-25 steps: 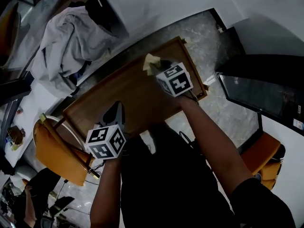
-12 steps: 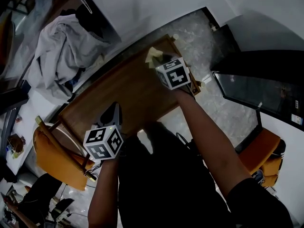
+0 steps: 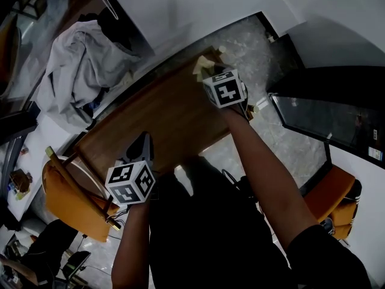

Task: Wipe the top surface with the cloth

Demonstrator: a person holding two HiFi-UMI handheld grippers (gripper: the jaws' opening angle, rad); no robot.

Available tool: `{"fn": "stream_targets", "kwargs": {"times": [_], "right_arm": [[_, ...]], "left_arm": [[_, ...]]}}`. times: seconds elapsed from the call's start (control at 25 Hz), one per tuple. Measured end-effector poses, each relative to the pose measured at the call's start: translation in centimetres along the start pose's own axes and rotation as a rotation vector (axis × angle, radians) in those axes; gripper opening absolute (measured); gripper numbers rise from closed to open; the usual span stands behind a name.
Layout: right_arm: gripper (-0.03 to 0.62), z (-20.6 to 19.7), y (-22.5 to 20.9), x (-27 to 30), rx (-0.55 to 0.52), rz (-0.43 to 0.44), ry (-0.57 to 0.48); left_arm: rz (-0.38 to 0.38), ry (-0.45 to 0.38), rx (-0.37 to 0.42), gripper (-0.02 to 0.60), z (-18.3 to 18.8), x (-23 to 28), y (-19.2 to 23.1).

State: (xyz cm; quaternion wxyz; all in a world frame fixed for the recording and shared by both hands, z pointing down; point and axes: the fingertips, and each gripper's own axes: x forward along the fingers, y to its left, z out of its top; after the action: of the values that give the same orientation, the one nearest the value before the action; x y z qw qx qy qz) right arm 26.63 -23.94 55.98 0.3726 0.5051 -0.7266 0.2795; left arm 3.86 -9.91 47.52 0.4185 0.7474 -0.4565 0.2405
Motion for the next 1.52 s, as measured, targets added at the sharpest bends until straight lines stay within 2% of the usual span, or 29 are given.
{"fn": "stream_targets", "kwargs": {"times": [0.52,0.8,0.92,1.04,1.2,1.32,1.52], "right_arm": [[0.089,0.7,-1.9,0.1,-0.006,-0.156,-0.010],[0.089,0.8,-2.9,-0.8,0.009,-0.267,-0.006],[0.083,1.3,-1.0,-2.2,0.022,-0.262,-0.048],[0.083,2.1,4.5,-4.2,0.024,-0.181,-0.130],[0.083,3.5,16.9,-6.1,-0.036,0.051,-0.212],[0.083,3.9,26.7,-7.2,-0.103,0.191,-0.229],[0.083,3.5,40.7,-6.7,-0.145,0.371,-0.220]], "left_arm": [[0.011,-0.029,-0.014,0.012,-0.4,-2.1,0.3],[0.033,-0.080,-0.061,0.012,-1.1,-5.9,2.1],[0.036,-0.118,-0.081,0.012,-1.1,-8.3,3.4],[0.044,-0.150,-0.109,0.012,-1.4,-10.9,5.3],[0.049,-0.188,-0.169,0.012,-2.0,-14.0,8.2],[0.067,-0.228,-0.209,0.012,-2.7,-16.7,10.7],[0.122,-0.273,-0.251,0.012,-4.1,-20.9,15.2]]}}
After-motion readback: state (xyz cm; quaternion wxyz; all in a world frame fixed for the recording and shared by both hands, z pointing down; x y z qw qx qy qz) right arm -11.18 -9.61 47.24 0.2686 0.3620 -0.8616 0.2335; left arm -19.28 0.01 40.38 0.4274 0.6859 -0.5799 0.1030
